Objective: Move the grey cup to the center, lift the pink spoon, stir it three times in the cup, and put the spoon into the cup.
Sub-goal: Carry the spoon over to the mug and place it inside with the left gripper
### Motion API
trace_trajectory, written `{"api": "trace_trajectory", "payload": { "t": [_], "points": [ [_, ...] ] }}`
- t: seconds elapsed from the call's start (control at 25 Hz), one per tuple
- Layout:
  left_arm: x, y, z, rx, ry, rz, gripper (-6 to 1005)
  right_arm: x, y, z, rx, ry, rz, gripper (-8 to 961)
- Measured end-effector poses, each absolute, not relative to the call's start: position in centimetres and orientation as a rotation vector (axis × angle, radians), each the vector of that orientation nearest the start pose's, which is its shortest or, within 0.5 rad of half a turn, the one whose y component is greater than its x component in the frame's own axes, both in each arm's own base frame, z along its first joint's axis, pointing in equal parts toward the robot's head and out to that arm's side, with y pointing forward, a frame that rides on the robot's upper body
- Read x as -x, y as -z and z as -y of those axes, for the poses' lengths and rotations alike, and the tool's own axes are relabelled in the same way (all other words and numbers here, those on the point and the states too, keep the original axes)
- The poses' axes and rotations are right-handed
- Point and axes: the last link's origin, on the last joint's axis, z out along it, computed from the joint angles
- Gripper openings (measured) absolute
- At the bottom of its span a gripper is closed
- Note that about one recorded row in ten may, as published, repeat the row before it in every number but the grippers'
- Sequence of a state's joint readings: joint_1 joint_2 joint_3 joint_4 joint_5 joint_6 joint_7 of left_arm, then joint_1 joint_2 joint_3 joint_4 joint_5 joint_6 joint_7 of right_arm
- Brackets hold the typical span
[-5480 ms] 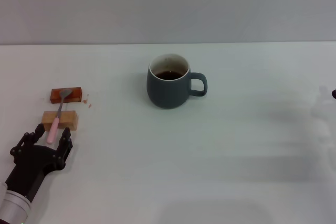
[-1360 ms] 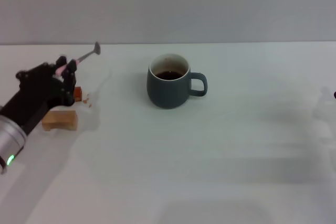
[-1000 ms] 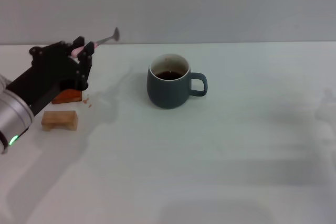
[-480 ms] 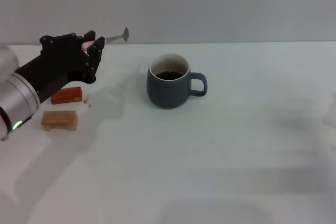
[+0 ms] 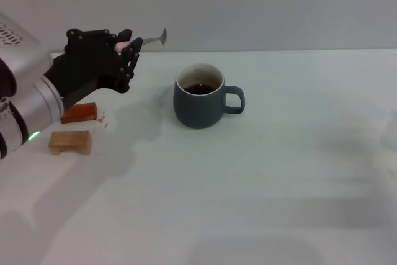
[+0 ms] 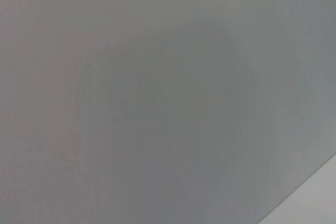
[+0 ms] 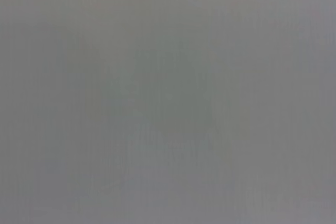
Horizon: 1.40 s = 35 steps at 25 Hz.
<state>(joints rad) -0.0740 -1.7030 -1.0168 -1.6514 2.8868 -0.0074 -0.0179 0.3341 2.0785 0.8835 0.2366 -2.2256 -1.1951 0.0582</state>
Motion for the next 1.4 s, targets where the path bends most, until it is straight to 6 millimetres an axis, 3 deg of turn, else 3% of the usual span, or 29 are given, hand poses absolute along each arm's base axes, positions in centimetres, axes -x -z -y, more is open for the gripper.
{"api": "trace_trajectory", "payload": {
  "t": [0.44,0.76,1.12,1.4],
  "points": [
    [15.9,-1.8,-31.8,2.176,0.351,0.146,148,-34.6,0.5,-30.5,1.468,-0.659,-0.562,-1],
    [15.5,-2.6,-31.6,2.134,0.425,0.174,148,-34.6,0.7,-30.4,1.471,-0.658,-0.564,-1],
    [16.3,-5.8,-32.4,2.023,0.550,0.320,148,-34.6,0.7,-30.4,1.475,-0.659,-0.562,-1],
    [18.5,-9.4,-33.6,1.849,0.636,0.486,148,-34.6,0.7,-30.4,1.476,-0.659,-0.562,-1]
  ]
}}
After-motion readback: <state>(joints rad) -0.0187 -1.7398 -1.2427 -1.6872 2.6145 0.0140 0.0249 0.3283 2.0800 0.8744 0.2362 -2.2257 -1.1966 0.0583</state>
